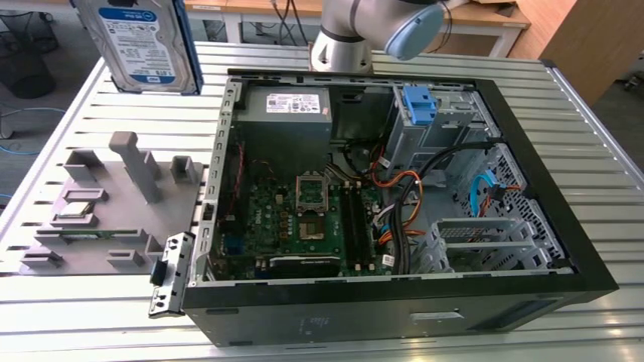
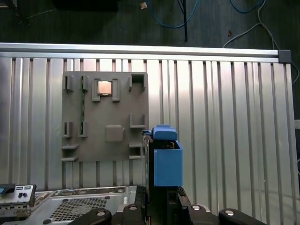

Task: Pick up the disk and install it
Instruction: 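Pick up the disk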

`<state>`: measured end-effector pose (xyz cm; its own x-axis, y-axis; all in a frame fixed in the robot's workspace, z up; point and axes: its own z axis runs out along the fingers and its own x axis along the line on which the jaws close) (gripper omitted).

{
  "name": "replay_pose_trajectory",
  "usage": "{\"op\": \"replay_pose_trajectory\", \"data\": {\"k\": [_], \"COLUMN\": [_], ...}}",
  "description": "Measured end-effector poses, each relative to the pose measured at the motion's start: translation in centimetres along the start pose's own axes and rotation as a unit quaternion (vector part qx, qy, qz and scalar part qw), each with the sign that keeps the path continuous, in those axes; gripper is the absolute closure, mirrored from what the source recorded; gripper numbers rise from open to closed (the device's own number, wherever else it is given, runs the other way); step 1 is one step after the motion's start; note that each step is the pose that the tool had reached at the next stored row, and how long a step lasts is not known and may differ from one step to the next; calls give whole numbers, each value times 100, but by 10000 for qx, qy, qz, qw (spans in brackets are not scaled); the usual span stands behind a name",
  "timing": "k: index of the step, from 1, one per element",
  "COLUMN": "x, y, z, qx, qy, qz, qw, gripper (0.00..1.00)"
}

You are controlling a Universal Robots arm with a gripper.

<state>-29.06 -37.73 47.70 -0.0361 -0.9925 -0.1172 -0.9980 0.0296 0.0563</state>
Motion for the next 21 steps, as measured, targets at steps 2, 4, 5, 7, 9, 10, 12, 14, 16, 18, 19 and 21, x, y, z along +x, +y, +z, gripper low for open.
{"op": "replay_pose_trajectory", "data": {"k": [2, 4, 5, 7, 9, 10, 12, 14, 16, 18, 19, 21], "x": [-2, -4, -5, -7, -9, -10, -12, -14, -16, -17, -18, -20], "y": [-58, -115, -142, -195, -247, -275, -327, -379, -430, -486, -514, -567], "z": [-3, -6, -8, -11, -13, -15, -17, -21, -23, -26, -27, -30], "qx": [-1, -1, -2, -2, -2, -2, -2, -3, -3, -4, -4, -5], "qy": [0, 0, 1, 0, 0, 1, 0, 1, 1, 0, 0, 0], "qz": [0, -1, 0, 0, 0, 0, 0, 0, 0, 0, 0, 0], "qw": [10000, 10000, 10000, 10000, 10000, 10000, 10000, 10000, 10000, 10000, 10000, 10000], "gripper": [65, 65, 65, 65, 65, 65, 65, 65, 65, 65, 65, 65]}}
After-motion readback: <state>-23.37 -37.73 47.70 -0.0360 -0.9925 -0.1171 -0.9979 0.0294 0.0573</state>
